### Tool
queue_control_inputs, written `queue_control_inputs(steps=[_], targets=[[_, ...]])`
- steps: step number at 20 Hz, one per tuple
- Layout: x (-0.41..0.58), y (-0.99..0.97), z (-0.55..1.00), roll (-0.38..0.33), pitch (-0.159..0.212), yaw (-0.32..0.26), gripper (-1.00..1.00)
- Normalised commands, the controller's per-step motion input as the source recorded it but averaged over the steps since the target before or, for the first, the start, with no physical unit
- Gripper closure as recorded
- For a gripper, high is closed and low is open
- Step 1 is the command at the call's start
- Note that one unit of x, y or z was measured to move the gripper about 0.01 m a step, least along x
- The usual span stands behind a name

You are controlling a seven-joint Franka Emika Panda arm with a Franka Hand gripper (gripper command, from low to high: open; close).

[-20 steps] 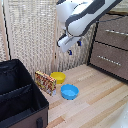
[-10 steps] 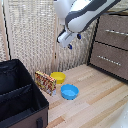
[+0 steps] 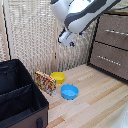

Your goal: Locate and clasp the grip of the topmost drawer. Steadily and circumspectly yank the drawer open. Discover and seize the nutrition bar using your clamp. Deposit the nutrition bar in the accessible drawer. Unclench the nutrition bar.

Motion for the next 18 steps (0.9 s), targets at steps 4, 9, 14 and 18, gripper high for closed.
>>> queue_control_inputs(steps=[4, 9, 14, 18], targets=[[0.064, 0.03, 0.43, -0.27, 0.076, -0.14, -1.0], [-0.141, -0.17, 0.45, -0.19, 0.118, -0.16, -1.0], [-0.04, -0.47, 0.33, -0.168, 0.078, -0.103, -1.0], [0.0, -0.7, 0.14, -0.15, 0.002, -0.013, -1.0]])
